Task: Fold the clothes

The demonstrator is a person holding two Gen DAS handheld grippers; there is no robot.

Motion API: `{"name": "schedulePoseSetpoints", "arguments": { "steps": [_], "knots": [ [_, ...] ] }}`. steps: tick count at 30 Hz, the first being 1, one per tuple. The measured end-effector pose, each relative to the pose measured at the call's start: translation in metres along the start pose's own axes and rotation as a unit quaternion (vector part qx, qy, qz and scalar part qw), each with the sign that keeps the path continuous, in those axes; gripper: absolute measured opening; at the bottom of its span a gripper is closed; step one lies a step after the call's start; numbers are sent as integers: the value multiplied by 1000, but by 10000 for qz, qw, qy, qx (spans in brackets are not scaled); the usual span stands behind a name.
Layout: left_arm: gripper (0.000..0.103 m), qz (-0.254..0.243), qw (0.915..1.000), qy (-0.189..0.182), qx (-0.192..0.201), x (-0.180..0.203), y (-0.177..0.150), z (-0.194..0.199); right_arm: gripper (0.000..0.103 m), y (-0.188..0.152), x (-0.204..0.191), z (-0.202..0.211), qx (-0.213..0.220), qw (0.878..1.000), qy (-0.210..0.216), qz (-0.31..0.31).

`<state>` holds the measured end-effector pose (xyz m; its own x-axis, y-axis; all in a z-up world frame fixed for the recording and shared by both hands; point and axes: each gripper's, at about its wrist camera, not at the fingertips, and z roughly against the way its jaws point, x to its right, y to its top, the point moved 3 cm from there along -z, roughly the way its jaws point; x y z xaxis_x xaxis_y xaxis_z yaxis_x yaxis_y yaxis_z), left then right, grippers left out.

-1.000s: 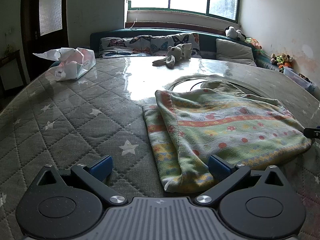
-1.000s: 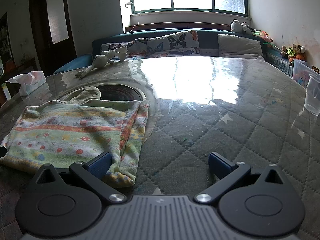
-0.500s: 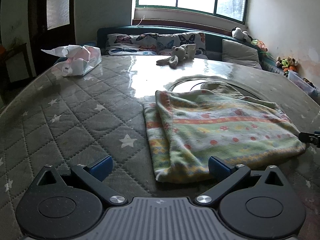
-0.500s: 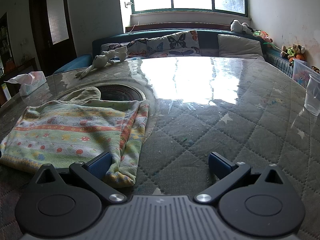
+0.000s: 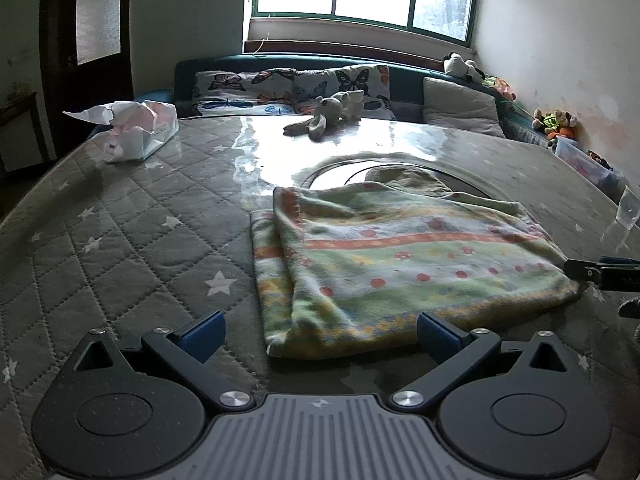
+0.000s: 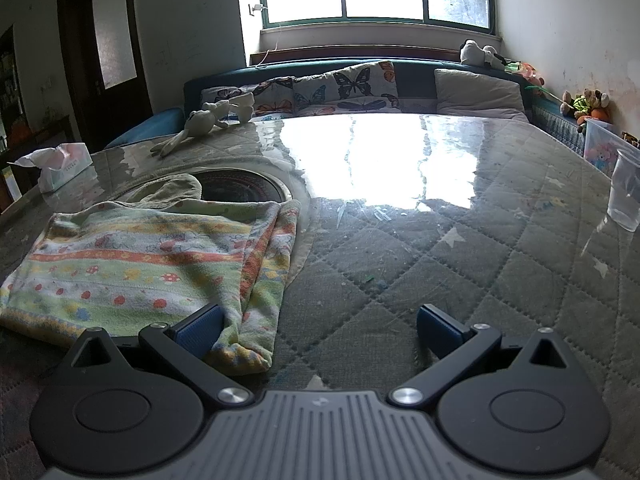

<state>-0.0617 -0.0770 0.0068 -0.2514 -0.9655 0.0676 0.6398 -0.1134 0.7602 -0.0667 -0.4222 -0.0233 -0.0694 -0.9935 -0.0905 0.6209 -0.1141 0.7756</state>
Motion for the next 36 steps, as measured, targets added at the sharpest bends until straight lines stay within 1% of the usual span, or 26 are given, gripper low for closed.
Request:
{"name": "schedulePoseSetpoints", "arguments": {
  "steps": [8,18,27,31,36],
  "knots": [
    [103,-42,10000,15,-33,4,1,1,103,-1,1,5,64,9999,-7,-103],
    [103,-36,10000,52,-71,4,0,0,103,-1,-8,18,193,9998,-53,-95],
    [103,-23,9999,107,-23,-1,4,3,103,7,-36,28,230,9991,252,264],
    [103,112,9998,164,-8,-13,8,4,103,14,-62,30,238,9961,550,640],
    [103,282,9989,378,38,-30,15,3,103,22,-99,28,207,9893,918,1119]
  ]
}}
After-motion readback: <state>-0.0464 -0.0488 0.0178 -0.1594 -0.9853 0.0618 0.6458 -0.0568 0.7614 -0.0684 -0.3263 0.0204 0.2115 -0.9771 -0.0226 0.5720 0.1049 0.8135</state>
